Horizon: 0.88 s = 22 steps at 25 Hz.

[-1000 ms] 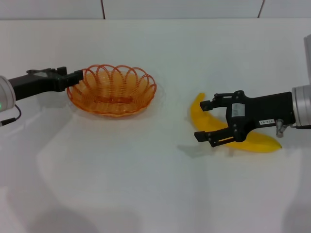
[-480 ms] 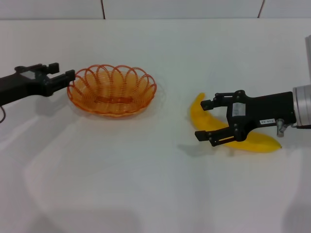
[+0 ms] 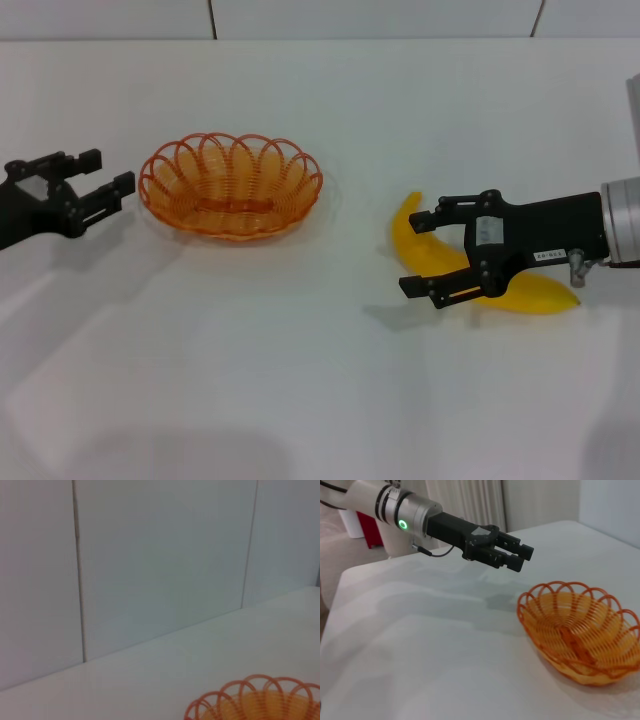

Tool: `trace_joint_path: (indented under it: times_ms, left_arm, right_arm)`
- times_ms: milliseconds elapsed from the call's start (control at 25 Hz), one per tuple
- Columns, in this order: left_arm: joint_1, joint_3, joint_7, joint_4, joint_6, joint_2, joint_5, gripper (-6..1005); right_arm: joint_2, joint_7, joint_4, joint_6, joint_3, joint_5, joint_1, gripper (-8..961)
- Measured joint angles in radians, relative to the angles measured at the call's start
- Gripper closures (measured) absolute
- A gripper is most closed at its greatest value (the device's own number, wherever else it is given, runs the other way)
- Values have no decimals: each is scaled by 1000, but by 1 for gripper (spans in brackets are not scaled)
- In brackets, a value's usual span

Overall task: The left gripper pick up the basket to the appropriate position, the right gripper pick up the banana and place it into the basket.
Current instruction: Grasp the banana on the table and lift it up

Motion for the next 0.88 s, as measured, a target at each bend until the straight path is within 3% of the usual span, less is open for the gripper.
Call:
trace_joint_path:
  times_ms: [320,520,880]
  left_arm:
    - [28,-3,72,-62,51,32,-35,443]
    - [19,-4,71,-77,48,40,-36,443]
    - [12,-11,66,-101,34,51,-34,443]
  right_arm:
    - [0,2,-37,-13,7,20,-6,64]
    - [0,55,-93,5,-11,4,-7,64]
    - [3,294,-353,129,-276,-29,-79,64]
